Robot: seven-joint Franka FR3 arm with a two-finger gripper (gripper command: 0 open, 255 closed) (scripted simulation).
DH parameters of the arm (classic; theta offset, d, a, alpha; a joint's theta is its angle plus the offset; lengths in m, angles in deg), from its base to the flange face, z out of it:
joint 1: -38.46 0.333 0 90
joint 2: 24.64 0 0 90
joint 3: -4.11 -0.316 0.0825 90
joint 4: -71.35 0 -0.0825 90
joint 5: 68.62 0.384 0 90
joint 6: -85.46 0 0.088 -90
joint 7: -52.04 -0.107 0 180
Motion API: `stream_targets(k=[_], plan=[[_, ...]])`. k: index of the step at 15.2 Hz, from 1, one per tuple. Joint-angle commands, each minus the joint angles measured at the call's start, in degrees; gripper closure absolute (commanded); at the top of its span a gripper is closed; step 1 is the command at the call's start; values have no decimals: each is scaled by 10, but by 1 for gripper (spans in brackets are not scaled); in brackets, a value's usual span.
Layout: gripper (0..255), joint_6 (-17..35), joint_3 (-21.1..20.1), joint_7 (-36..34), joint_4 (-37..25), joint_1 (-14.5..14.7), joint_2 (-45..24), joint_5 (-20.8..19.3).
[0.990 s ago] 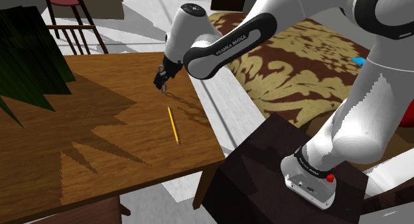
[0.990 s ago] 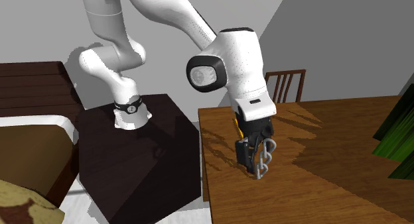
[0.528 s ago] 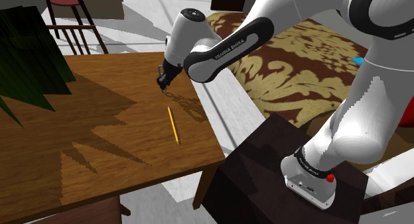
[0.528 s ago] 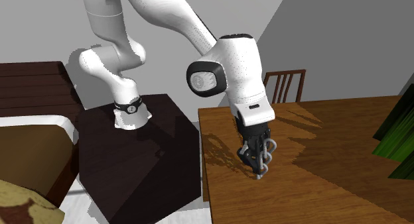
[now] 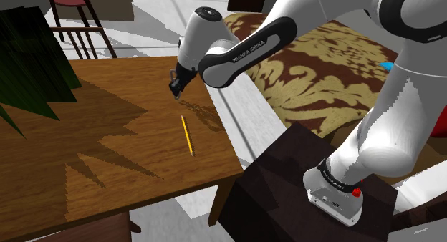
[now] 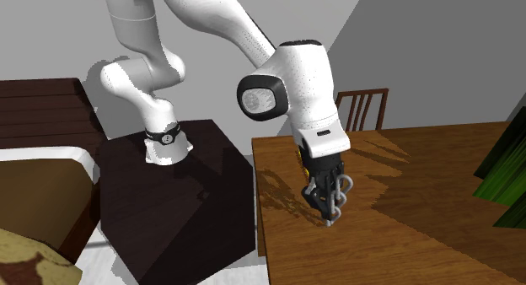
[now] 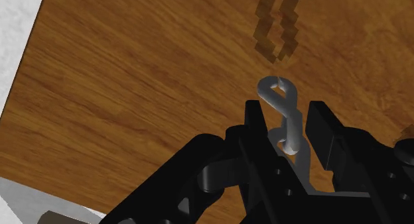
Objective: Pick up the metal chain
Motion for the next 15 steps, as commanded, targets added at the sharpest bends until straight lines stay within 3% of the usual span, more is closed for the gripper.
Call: stream_targets(k=[1,15], plan=[[255,-12,-4,6,-2,-3,10,7],[255,-92,-21,40,-31,-15,64,49]])
